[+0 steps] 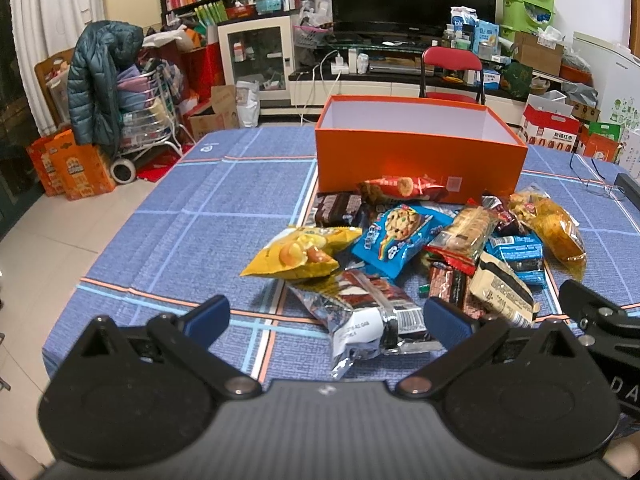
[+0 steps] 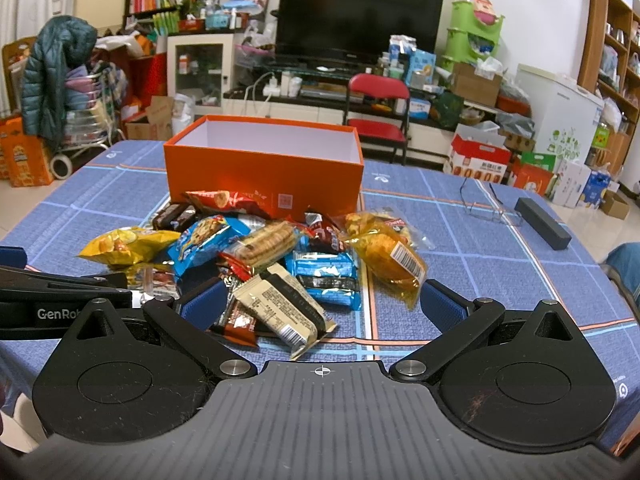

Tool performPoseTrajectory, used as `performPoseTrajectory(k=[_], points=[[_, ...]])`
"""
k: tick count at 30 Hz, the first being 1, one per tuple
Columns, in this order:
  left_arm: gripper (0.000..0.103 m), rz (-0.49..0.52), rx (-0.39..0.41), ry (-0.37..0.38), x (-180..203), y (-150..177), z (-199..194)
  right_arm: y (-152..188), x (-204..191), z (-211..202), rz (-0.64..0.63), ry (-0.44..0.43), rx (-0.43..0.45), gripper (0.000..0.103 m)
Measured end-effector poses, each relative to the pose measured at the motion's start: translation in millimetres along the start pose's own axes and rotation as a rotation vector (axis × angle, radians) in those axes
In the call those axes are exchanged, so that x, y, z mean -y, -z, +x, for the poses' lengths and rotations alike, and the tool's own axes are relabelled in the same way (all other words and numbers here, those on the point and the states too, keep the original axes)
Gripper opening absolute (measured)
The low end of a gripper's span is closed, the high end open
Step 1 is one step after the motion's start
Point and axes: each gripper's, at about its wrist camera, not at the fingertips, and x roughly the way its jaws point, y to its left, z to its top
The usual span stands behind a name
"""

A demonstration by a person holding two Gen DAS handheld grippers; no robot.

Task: Organize snacks
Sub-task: 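Grasp the yellow chip bag with the left tool while the right tool grasps the beige wafer bar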

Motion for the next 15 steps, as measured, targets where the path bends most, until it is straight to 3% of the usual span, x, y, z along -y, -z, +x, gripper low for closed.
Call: performPoseTrajectory(k=[10,15], points=[[0.102,0.002,0.030,-0.018,-3,-2,-4,2,4,2,-0.010,-0.005,-0.010,0.095],[0.102,0.026,0.064,-0.030,-17,-12,-6,-5,28,-6,-0.073,-0.041,0.041,0.095]])
